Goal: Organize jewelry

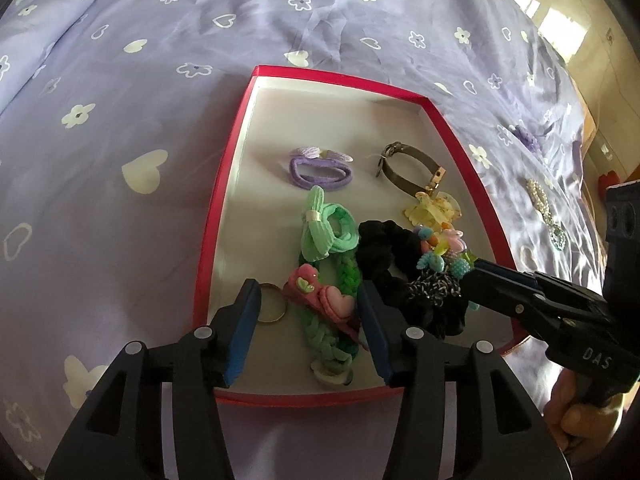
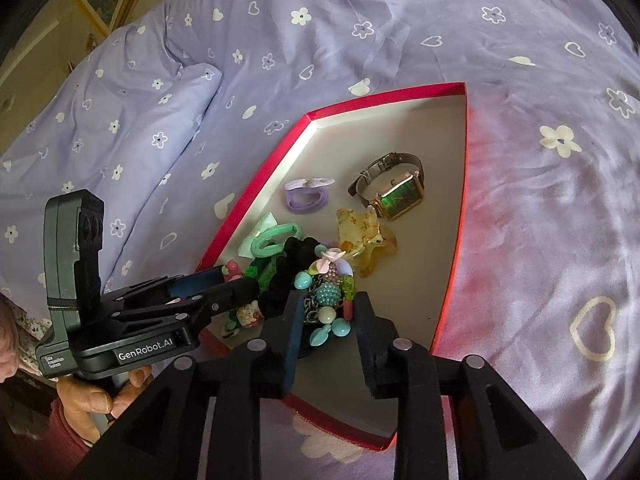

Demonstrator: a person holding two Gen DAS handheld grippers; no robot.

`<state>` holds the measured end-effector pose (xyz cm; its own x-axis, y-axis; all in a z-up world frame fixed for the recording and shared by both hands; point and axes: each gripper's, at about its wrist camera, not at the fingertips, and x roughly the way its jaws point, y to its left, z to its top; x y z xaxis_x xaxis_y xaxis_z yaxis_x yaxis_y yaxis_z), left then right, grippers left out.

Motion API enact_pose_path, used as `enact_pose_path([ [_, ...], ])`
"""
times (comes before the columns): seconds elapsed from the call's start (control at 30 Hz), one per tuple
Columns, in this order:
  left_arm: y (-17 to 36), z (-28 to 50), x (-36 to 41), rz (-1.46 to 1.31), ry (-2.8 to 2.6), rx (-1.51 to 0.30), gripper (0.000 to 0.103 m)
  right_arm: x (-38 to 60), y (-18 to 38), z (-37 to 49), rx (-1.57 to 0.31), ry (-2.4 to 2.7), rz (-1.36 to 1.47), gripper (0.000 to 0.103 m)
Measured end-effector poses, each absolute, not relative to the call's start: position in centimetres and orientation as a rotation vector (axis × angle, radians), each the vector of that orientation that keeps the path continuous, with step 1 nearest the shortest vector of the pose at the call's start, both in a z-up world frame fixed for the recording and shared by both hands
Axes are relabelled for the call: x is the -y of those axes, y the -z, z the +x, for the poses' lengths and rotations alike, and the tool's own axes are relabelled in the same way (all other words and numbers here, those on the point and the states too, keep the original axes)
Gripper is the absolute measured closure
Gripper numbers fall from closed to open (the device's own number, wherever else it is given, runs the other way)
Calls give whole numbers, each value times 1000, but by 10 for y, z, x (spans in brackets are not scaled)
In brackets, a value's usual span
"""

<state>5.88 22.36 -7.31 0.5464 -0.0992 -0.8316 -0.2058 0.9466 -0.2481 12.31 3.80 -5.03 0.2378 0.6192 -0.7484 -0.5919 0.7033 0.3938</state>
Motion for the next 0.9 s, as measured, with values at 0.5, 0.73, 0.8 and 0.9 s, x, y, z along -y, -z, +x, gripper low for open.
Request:
enact_pose_path([
  [0.5, 62, 54, -219, -328, -73, -976, 35, -24, 34, 121, -1004, -820, 73, 54],
  [0.73, 51, 45, -214, -326, -80, -961, 24, -14, 25, 117, -977, -814, 110, 40],
  [0.8, 47, 40, -215, -331, -85, -952, 23, -10, 21, 115, -967, -817, 122, 39],
  [0.9, 42, 33, -218, -354, -97, -940, 18, -4, 15, 110, -949, -820, 138, 39],
])
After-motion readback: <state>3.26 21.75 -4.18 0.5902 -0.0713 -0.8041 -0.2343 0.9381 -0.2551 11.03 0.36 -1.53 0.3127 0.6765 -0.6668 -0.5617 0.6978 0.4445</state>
